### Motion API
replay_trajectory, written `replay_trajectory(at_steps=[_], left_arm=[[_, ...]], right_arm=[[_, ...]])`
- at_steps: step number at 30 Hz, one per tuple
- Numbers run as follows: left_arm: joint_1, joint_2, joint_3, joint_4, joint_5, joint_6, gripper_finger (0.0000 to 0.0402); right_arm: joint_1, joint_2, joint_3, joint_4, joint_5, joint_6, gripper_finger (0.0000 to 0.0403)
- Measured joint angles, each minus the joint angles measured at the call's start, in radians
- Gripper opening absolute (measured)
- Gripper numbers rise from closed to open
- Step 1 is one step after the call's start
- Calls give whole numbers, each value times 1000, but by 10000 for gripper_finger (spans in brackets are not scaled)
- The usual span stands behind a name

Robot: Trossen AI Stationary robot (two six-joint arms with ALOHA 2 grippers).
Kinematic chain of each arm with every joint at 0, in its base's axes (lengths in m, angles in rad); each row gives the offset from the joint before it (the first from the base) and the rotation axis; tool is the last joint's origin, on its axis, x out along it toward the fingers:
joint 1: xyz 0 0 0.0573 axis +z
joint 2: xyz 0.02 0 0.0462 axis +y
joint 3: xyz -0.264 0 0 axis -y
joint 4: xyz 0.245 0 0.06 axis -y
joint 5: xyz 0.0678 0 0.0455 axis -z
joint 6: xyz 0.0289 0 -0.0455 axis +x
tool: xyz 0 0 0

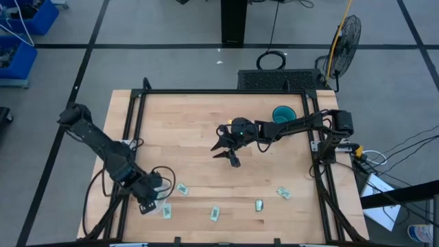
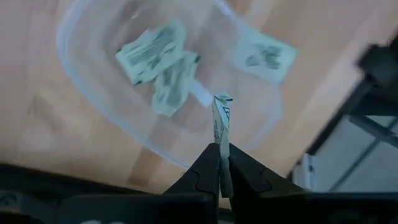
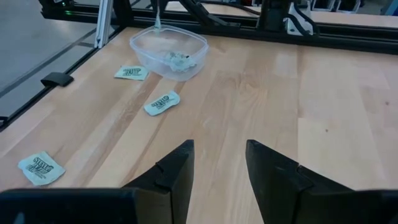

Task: Pick and place Stevia / Truvia into bins
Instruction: Put the white stevia packet into the transparent bin

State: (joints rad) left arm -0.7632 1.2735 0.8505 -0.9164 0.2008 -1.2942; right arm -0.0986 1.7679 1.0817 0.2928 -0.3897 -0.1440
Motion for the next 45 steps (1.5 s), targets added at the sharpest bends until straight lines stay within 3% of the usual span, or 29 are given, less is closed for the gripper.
replay_trajectory(at_steps=[16, 23, 34, 41, 45], left_arm=[[-11, 182, 0, -4, -27, 2, 31], [-11, 182, 0, -9, -17, -5, 39], [-7, 182, 0, -7, 8, 29, 131], [79, 148, 9, -13, 194, 82, 124], [135, 96, 60, -16, 138, 93, 109]], right_arm=[[0, 0, 0, 18, 0, -7, 141], [0, 0, 0, 37, 0, -7, 141], [0, 0, 0, 39, 0, -40, 141], [0, 0, 0, 40, 0, -88, 141], [0, 0, 0, 65, 0, -89, 141]])
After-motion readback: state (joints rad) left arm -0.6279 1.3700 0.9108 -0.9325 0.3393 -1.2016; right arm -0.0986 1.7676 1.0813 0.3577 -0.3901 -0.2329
